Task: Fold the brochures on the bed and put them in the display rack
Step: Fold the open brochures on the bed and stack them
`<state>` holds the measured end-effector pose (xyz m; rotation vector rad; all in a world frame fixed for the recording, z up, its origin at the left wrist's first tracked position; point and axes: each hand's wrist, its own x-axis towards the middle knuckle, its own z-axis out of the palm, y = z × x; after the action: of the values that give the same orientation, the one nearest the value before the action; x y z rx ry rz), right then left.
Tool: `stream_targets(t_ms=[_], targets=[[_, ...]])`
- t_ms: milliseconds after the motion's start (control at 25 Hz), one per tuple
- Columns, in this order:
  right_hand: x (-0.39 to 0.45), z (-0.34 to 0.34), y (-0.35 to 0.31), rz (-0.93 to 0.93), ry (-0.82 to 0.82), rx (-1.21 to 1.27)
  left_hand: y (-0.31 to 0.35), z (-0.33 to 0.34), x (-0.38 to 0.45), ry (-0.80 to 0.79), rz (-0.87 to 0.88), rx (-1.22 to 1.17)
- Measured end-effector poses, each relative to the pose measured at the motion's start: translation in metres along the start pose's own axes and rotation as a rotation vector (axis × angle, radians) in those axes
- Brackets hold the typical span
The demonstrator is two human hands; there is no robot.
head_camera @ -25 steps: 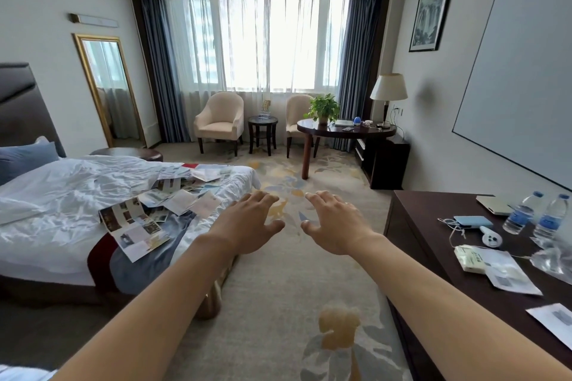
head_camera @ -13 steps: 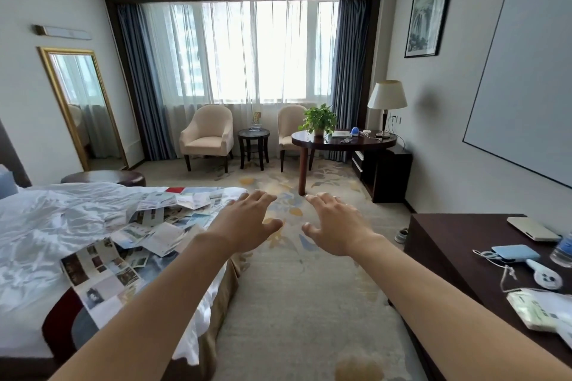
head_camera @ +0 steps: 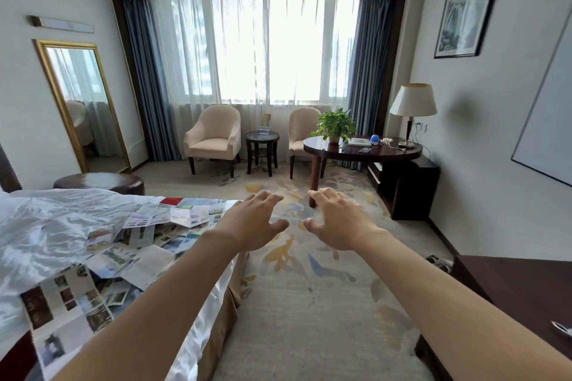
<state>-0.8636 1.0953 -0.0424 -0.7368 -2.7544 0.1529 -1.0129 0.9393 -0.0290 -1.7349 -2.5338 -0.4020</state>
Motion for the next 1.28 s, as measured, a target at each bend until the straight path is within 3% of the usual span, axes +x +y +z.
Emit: stream_targets(t_ms=[400, 840, 1040, 1280], targets=[[0.204, 0.059, 0.062, -0.031, -0.057, 0.006, -0.098, 0.037, 0.188, -0.024, -0.065, 0.002], [0.439, 0.112, 0.104, -0.022, -0.023, -0.036, -0.228, 0.056, 0.413, -0.012, -0.016, 0.016], [0.550, 0.144, 0.099, -0.105, -0.032, -0.027, -0.304, 0.060, 0.471, -0.016, -0.121, 0.043], [0.705, 0.213, 0.045, -0.372, -0.089, 0.011, -0.415, 0.059, 0.519, 0.018, -0.367, 0.051]])
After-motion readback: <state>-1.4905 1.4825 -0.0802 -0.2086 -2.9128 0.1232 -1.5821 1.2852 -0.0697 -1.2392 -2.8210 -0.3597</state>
